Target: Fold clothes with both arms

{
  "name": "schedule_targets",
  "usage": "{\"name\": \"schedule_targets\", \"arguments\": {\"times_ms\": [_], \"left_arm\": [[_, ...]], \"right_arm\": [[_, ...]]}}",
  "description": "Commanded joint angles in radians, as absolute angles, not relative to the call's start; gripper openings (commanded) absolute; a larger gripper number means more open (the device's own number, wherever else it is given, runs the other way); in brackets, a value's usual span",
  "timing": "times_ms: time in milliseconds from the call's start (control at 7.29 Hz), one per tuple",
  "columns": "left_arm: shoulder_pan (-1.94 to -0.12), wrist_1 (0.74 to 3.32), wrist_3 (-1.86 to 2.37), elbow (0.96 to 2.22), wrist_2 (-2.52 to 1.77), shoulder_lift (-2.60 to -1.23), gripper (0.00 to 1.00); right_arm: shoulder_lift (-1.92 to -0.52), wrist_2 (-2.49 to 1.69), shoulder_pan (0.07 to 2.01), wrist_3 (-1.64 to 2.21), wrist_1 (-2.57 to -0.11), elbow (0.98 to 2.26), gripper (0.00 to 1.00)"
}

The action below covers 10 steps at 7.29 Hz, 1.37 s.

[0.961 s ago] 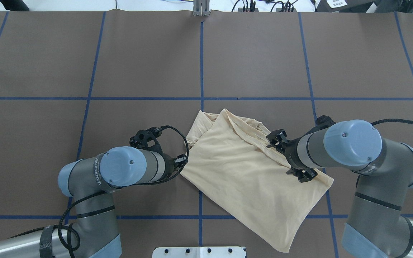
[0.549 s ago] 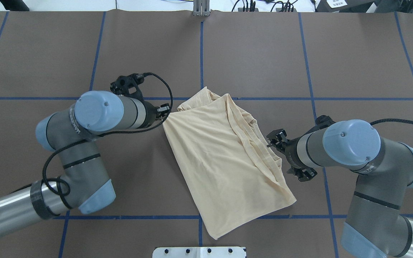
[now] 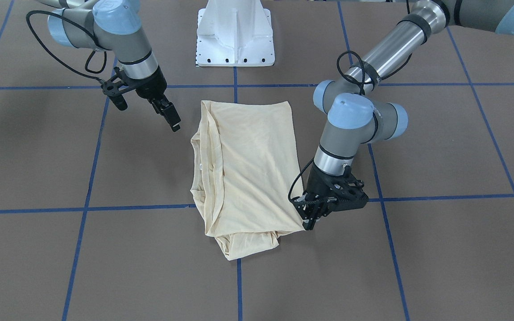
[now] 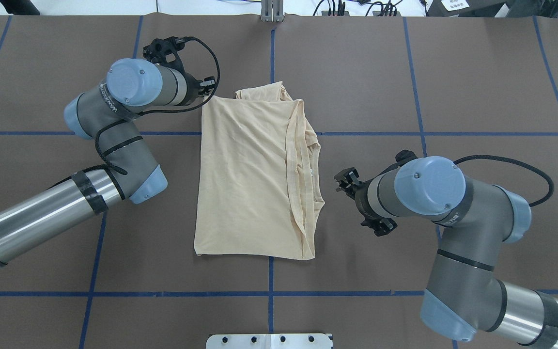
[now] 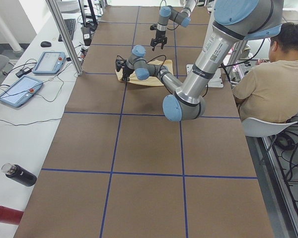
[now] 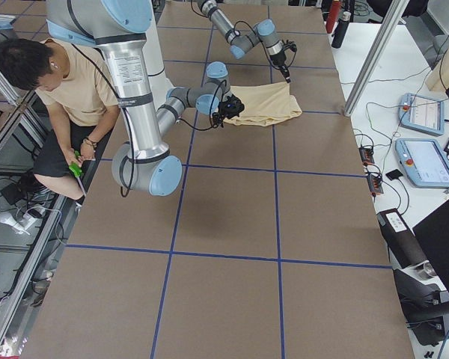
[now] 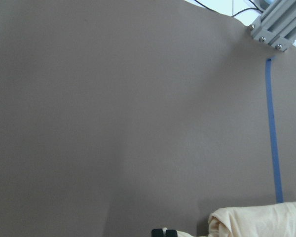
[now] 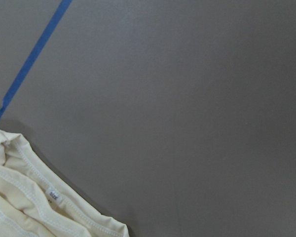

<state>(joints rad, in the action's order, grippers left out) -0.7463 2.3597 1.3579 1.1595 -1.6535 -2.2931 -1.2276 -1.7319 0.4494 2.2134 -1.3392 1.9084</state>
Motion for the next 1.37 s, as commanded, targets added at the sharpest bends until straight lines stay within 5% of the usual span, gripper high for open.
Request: {"name": "schedule_targets", "arguments": {"times_ms": [0, 686, 1235], "left_arm": [[-0.799, 2.405, 1.302, 1.101, -1.657, -2.309, 0.44], [-0.807, 2.408, 1.29, 1.104, -1.657, -2.304, 0.46], [-0.807, 2.413, 1.293, 1.106, -1.655, -2.299, 0.47]], "right_arm": [[-1.151, -1.669, 0.405, 2.227, -1.339, 1.85, 1.0], [-1.091, -1.562, 0.22, 2.451, -1.356, 1.799, 1.0], [-1.063, -1.548, 0.268, 2.436, -1.399, 1.766, 0.94]]}}
